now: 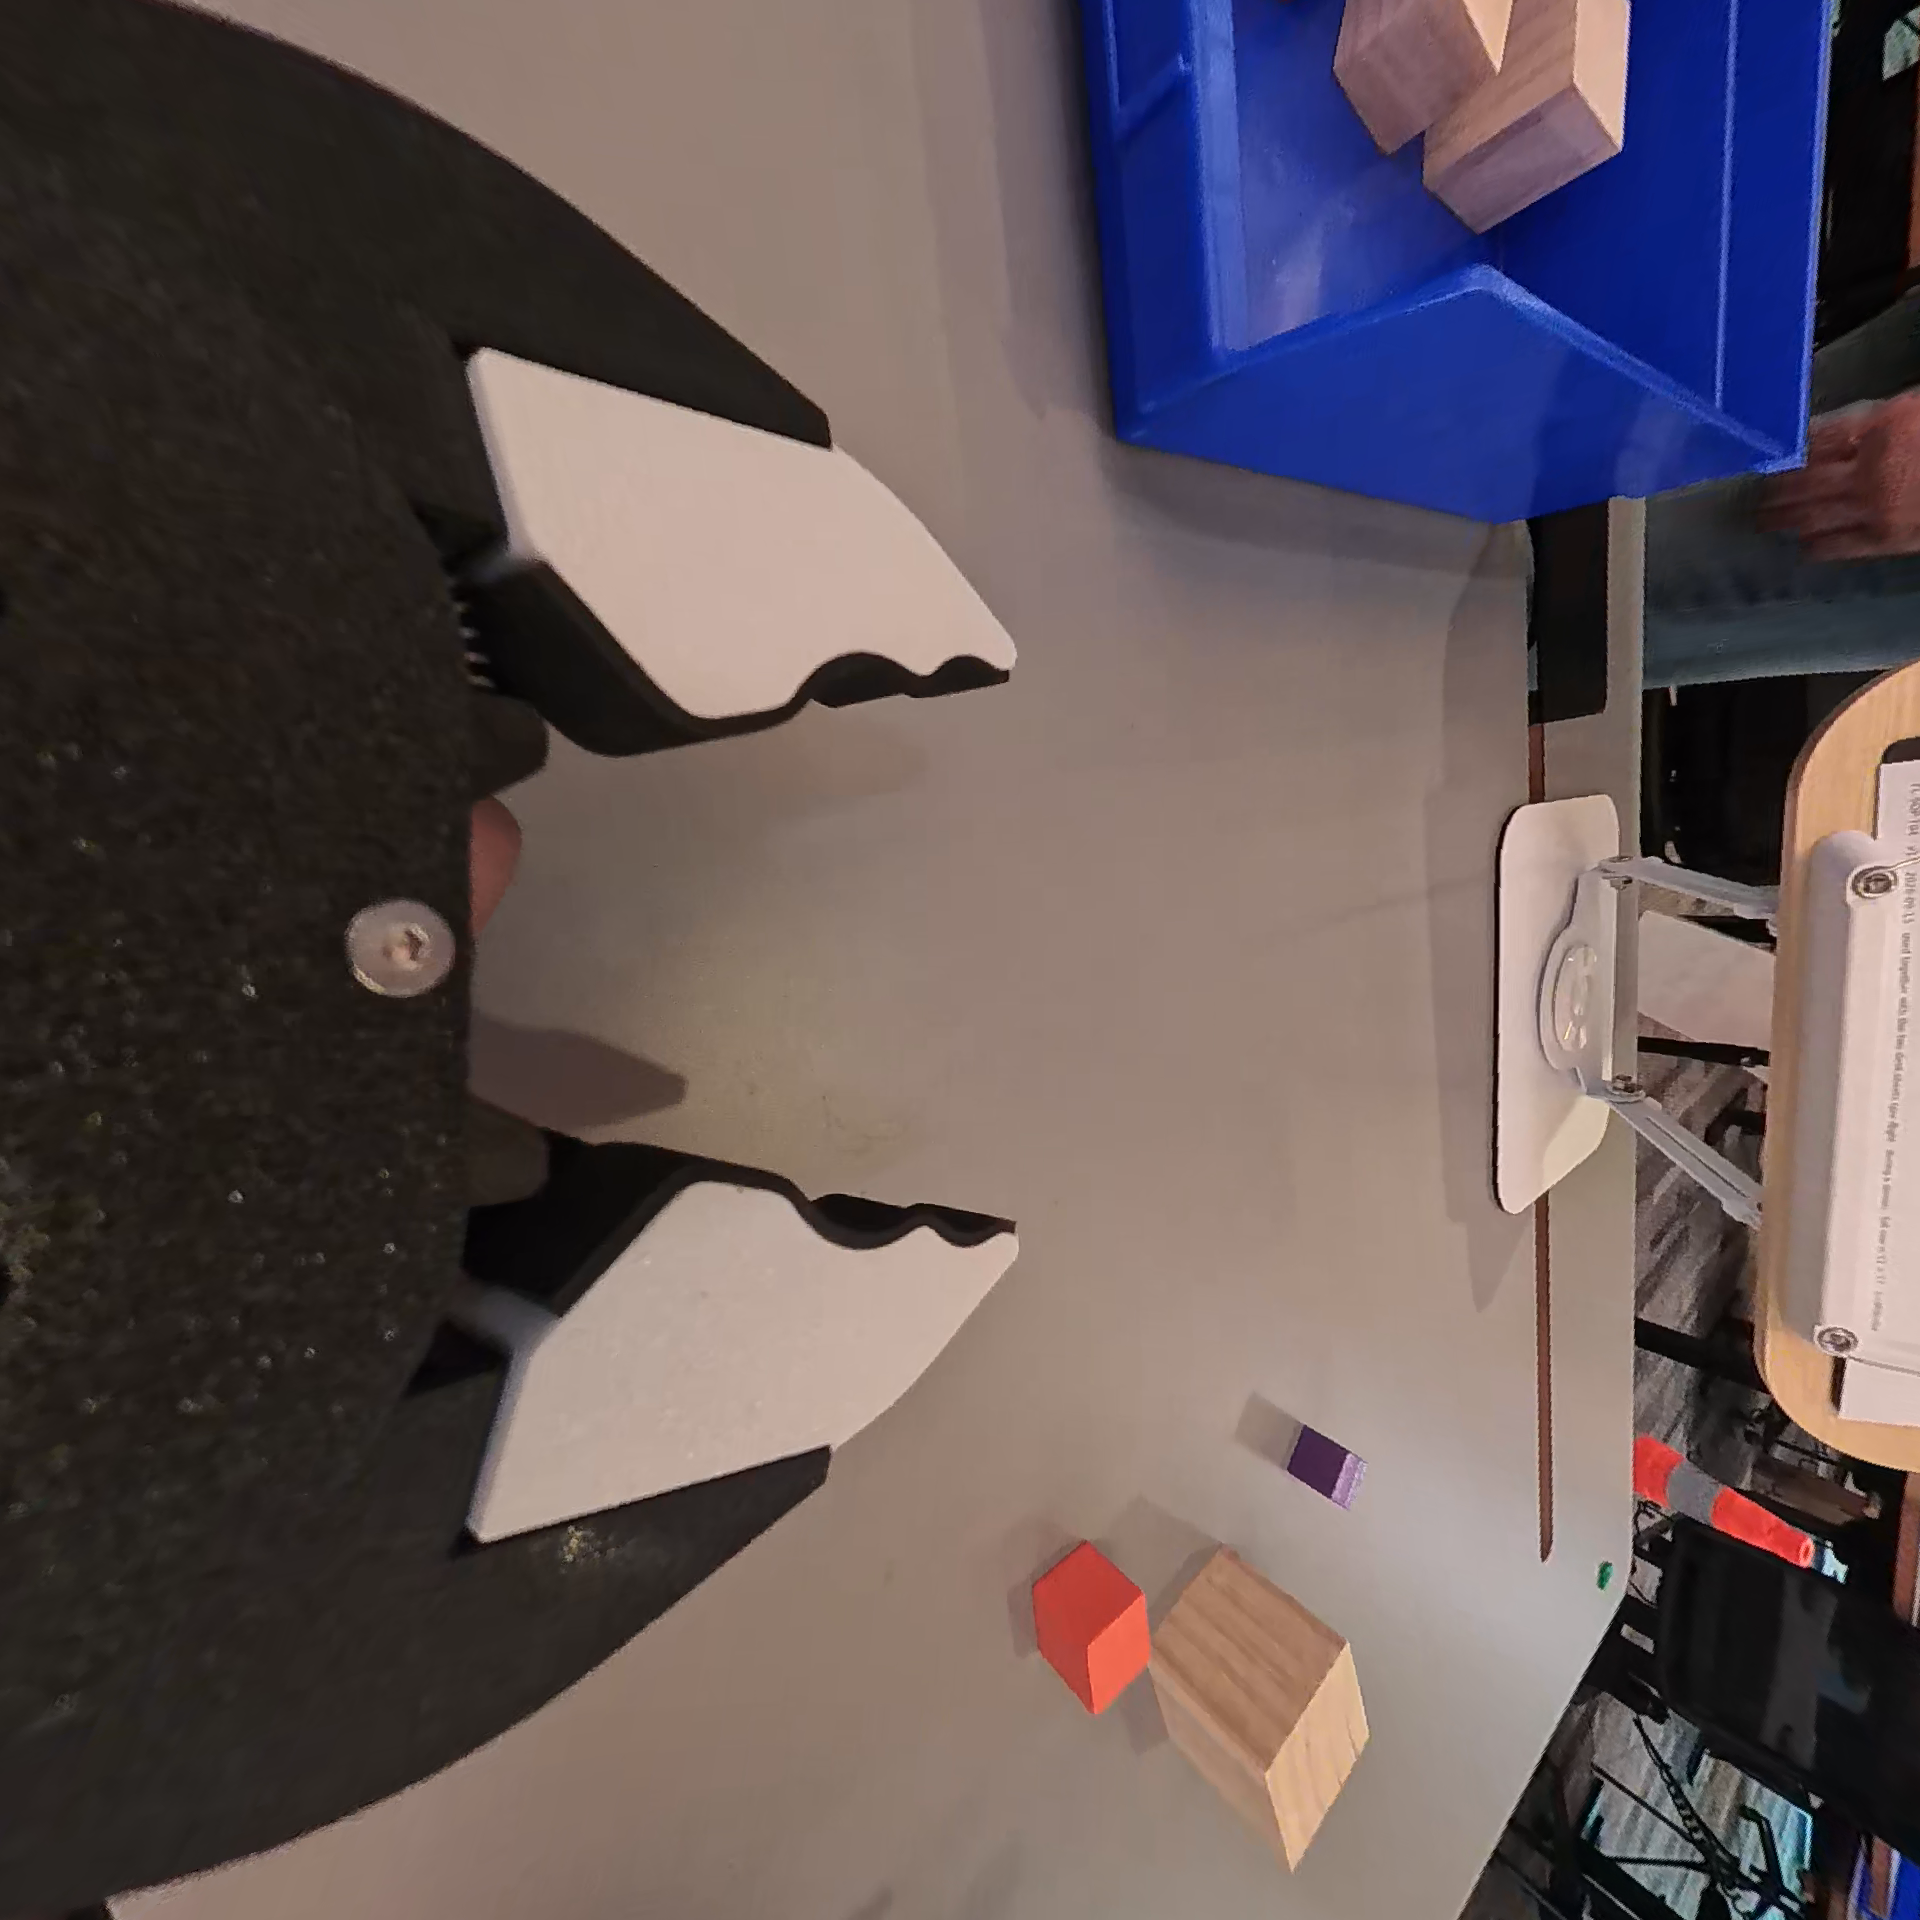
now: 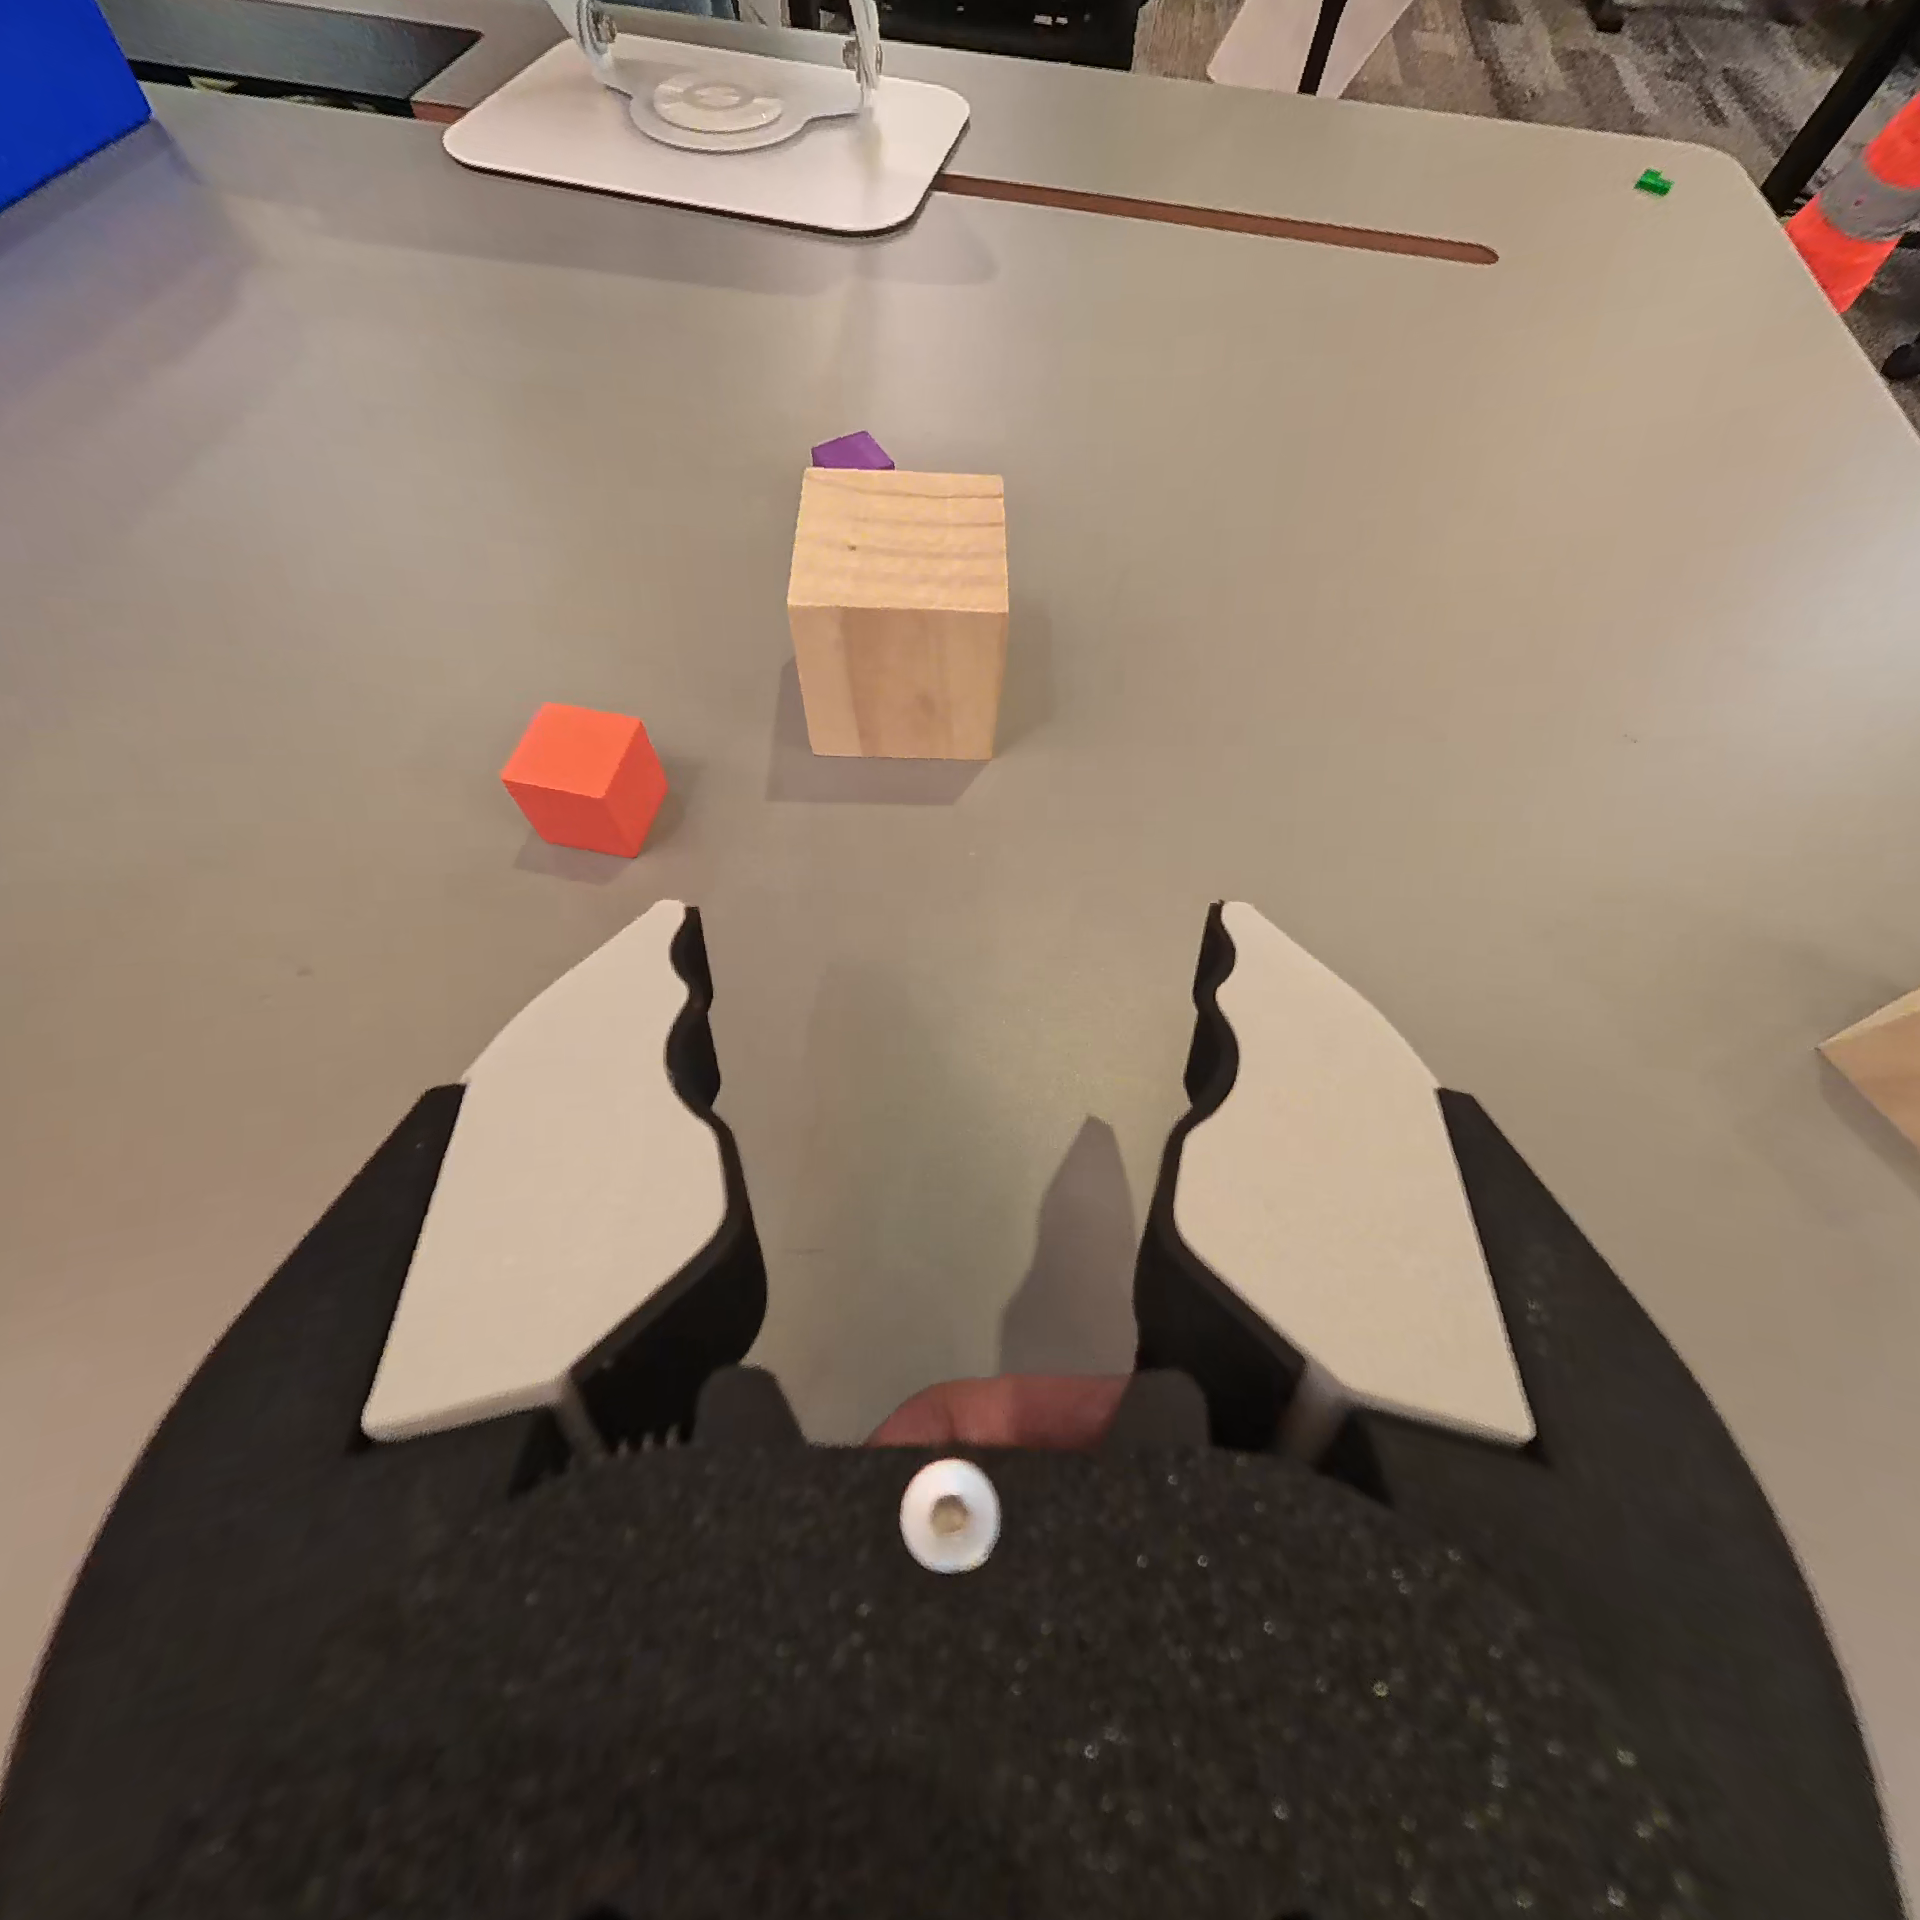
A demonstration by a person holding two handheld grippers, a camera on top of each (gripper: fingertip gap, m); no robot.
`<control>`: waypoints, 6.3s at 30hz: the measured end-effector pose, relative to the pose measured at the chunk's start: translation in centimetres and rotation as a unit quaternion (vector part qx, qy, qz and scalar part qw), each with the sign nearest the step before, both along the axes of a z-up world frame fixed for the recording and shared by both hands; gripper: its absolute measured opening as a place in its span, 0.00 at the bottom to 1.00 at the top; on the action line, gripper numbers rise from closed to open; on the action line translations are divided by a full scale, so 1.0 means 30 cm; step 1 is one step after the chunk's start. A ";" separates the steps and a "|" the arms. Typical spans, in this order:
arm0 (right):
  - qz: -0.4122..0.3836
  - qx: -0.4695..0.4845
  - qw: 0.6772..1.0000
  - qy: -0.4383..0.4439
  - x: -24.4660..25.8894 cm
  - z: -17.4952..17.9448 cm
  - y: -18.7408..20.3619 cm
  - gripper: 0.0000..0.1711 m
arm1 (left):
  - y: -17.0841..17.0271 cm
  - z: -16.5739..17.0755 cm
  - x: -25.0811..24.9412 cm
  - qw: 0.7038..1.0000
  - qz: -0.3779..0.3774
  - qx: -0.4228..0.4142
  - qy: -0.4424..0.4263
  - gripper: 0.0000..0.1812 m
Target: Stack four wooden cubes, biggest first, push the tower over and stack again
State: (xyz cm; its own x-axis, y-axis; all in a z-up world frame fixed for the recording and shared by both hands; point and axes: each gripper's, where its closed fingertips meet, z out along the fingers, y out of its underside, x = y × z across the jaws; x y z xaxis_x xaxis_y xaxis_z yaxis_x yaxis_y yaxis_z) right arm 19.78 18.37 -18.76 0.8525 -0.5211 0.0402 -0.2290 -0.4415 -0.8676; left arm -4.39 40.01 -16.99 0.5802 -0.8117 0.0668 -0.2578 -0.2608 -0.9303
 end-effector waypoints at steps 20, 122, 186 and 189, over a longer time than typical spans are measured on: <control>-0.011 -0.031 0.999 0.016 0.083 0.001 0.205 0.54 | -0.020 0.004 0.025 1.000 -0.014 0.004 0.006 0.49; -0.223 0.006 0.974 -0.044 0.365 0.073 -0.327 0.50 | -0.004 -0.007 0.024 1.000 -0.016 -0.009 0.021 0.45; -0.109 -0.052 0.985 -0.126 0.418 0.204 -0.244 0.27 | -0.010 0.011 0.036 0.998 -0.053 0.004 -0.014 0.41; -0.118 -0.015 0.986 -0.119 0.372 0.180 -0.227 0.27 | -0.013 0.015 0.032 0.999 -0.051 0.006 -0.018 0.40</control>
